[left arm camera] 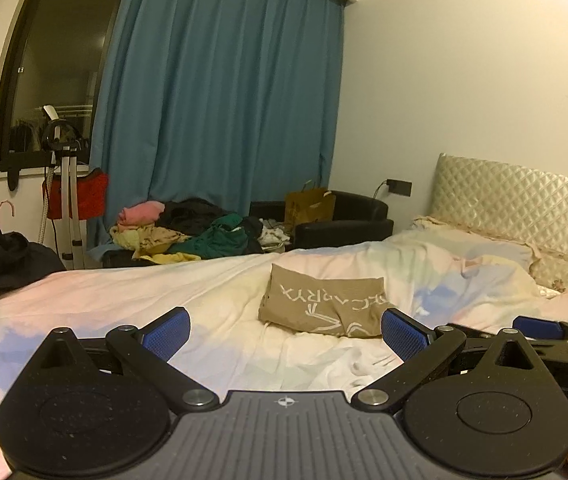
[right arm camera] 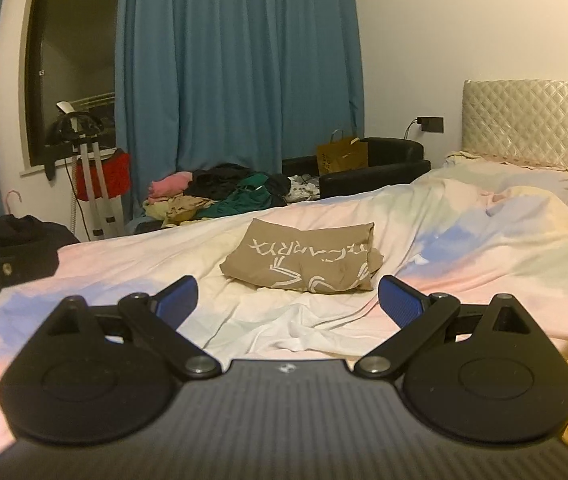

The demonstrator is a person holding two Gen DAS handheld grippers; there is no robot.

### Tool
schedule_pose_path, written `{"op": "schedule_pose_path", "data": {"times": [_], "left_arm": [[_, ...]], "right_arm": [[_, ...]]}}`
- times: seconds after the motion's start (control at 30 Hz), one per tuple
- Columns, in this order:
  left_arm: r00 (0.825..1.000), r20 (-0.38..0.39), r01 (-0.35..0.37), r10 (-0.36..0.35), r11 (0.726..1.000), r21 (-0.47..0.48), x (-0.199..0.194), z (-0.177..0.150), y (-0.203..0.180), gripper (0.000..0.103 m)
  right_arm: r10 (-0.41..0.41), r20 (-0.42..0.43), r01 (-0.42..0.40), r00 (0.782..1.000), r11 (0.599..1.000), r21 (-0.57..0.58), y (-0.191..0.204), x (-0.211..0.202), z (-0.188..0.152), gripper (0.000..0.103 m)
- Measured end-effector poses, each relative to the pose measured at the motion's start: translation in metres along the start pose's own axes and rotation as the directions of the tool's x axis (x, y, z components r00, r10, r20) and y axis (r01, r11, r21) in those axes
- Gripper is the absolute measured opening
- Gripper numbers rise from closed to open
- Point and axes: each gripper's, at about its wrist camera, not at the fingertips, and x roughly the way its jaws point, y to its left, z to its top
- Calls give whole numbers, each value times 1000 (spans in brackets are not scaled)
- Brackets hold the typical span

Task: Fold clothes

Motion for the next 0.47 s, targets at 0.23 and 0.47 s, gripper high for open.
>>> {"op": "schedule_pose_path", "data": {"times": [0.23, 0.47], "left_arm": [[1000, -16, -14, 14, 1000, 2, 4, -5, 2, 102], [1000, -24, -17, 17, 1000, -2, 3, -9, 4, 103]], "right_arm": [[-4, 1, 4, 1000, 1000, 31, -5, -3, -1, 98], [-13, -7, 14, 1000, 1000, 26, -4, -3, 0, 98]]}}
